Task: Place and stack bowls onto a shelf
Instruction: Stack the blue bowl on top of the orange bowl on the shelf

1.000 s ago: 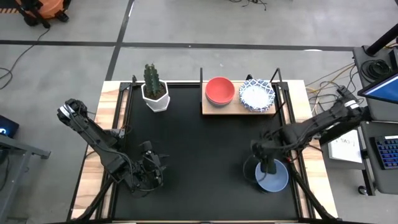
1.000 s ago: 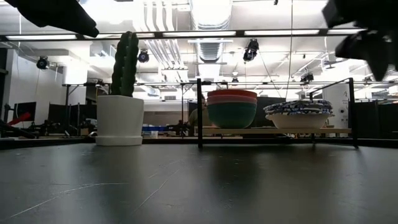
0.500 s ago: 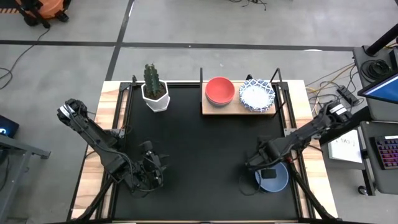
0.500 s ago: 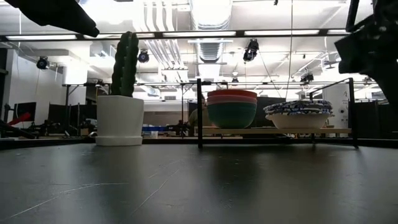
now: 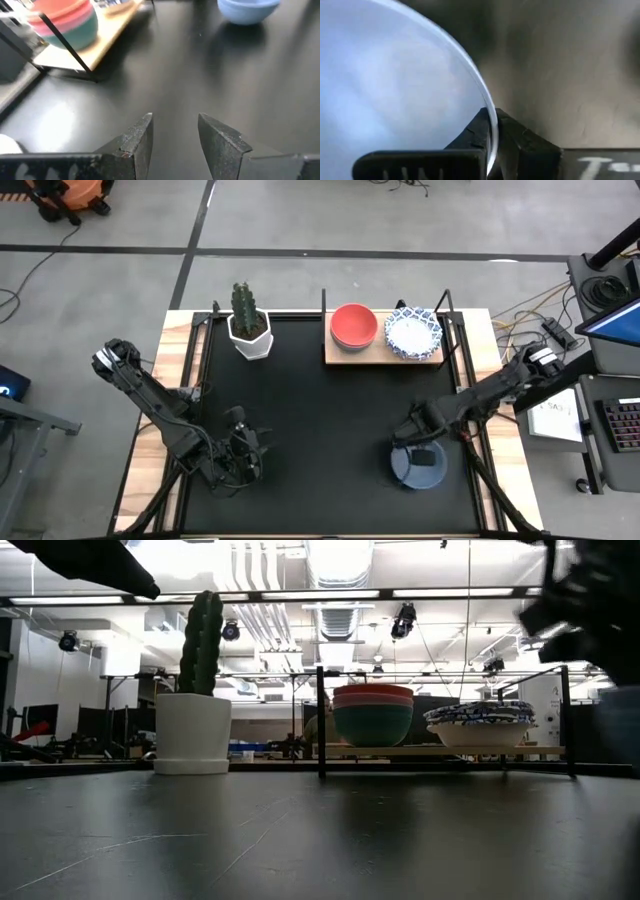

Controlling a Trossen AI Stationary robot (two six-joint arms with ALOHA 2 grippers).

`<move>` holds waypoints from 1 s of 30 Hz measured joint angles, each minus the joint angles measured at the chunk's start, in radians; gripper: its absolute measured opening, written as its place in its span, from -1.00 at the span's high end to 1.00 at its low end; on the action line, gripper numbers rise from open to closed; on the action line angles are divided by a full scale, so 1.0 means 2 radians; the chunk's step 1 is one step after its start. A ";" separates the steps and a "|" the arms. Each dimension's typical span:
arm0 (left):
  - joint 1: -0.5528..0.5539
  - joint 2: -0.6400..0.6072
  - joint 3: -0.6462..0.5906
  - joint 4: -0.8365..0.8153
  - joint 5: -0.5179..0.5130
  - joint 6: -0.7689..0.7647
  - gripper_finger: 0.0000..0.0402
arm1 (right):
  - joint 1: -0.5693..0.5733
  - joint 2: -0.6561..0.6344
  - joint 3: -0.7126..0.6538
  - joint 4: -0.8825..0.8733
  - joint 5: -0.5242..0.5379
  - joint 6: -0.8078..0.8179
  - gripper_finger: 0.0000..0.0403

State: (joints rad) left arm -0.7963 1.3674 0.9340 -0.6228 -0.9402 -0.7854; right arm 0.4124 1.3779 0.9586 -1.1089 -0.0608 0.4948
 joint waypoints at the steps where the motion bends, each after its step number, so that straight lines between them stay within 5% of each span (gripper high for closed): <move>1: 0.000 0.000 0.000 0.000 -0.007 0.006 0.31 | -0.013 -0.005 0.009 0.007 0.000 0.009 0.95; 10: 0.006 0.000 0.000 0.000 -0.046 0.051 0.31 | -0.172 -0.024 0.160 0.020 -0.006 0.040 0.95; 19: 0.006 0.000 0.000 -0.001 -0.046 0.061 0.31 | -0.391 -0.001 0.315 0.014 -0.007 0.001 0.95; 25: 0.006 0.000 0.000 -0.005 -0.049 0.061 0.31 | -0.528 0.044 0.356 0.002 -0.023 -0.047 0.95; 30: 0.006 0.000 0.000 -0.005 -0.049 0.061 0.31 | -0.580 0.098 0.369 0.002 -0.071 -0.075 0.95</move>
State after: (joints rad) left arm -0.7834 1.3674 0.9333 -0.6327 -1.0389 -0.6636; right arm -0.7481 1.5730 1.6976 -1.1056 -0.2021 0.3447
